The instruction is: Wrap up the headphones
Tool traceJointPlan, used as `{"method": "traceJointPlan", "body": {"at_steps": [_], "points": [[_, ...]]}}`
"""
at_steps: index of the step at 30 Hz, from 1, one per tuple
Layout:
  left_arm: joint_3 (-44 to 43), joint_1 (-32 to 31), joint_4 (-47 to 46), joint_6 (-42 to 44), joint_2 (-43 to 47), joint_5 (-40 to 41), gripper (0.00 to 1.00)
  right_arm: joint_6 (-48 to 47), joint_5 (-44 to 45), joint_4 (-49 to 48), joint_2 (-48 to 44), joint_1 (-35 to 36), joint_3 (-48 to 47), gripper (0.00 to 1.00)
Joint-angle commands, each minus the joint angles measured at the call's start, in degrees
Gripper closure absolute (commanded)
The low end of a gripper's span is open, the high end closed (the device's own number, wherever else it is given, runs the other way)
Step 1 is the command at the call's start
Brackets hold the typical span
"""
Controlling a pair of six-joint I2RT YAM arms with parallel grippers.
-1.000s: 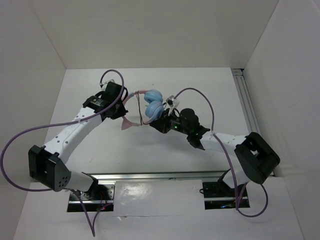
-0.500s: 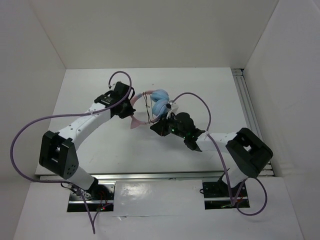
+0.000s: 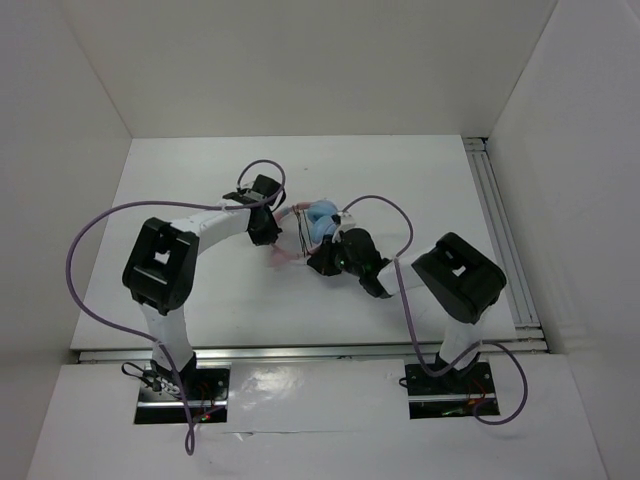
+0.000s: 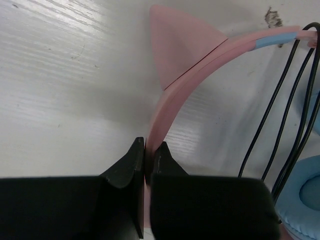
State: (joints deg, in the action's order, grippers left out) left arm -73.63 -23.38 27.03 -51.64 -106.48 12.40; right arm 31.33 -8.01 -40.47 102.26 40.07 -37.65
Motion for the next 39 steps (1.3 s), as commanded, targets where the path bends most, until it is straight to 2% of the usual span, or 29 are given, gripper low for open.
{"method": "traceJointPlan", "body": {"at_steps": [1,6,10,13,21,22,23,25,26,30,31,32,33,37,39], "points": [[-2.93,0.61,-7.43,-3.56,-0.66,-0.09,1.0,2.15,-1.48,-6.2,3.29,-0.7,-1.73,0.89],[-1.35,0.09,-10.06,-4.08,-1.89,-0.1,1.0,3.91,-3.23,-9.01,5.06,-1.23,-1.12,0.88],[-0.64,-1.75,-11.21,-4.09,-2.51,0.42,1.0,4.53,-3.85,-10.16,5.58,-1.23,0.21,0.79],[-2.04,-2.9,-10.59,-4.09,-4.87,1.04,1.0,4.53,-3.85,-10.16,3.14,-1.23,2.56,0.71],[-2.58,-4.13,-10.06,-4.61,-9.62,2.27,1.0,4.53,-0.26,-6.39,-3.55,0.61,6.26,0.64],[-2.58,-4.74,-10.06,-4.61,-9.63,2.27,1.0,4.53,0.62,-5.86,-4.51,1.31,6.27,0.55],[-3.1,-4.75,-10.06,-4.61,-10.32,2.27,1.0,4.53,1.5,-5.24,-7.13,1.32,7.66,0.53],[-3.1,-5.8,-10.06,-3.92,-11.12,2.27,1.0,4.53,3.26,-2.61,-10.66,3.59,8.81,0.52],[-4.67,-5.8,-10.06,-3.91,-12.08,2.27,1.0,4.53,5.7,-1.29,-12.68,4.22,8.82,0.21],[-9.33,-8.35,-8.57,-2.68,-15.95,1.75,1.0,4.0,10.72,7.84,-27.15,6.32,9.52,0.17],[-10.39,-9.66,-7.87,-2.68,-17.43,1.75,1.0,3.39,12.21,12.65,-29.98,7.03,9.52,0.15],[-12.4,-10.28,-7.34,-2.68,-18.23,1.75,1.0,2.86,16.06,15.65,-32.8,7.03,9.52,0.15],[-13.38,-10.81,-7.34,-2.68,-19.02,1.14,1.0,2.86,18.53,18.99,-38.48,7.56,8.65,0.0],[-18.47,-12.83,-6.02,-3.21,-22.89,-0.09,1.0,3.47,30.92,38.65,-49.14,7.56,4.53,0.0],[-21.98,-13.54,-6.02,-3.82,-25.34,-0.71,1.0,3.47,36.28,43.35,-51.53,7.56,2.85,0.0]]}}
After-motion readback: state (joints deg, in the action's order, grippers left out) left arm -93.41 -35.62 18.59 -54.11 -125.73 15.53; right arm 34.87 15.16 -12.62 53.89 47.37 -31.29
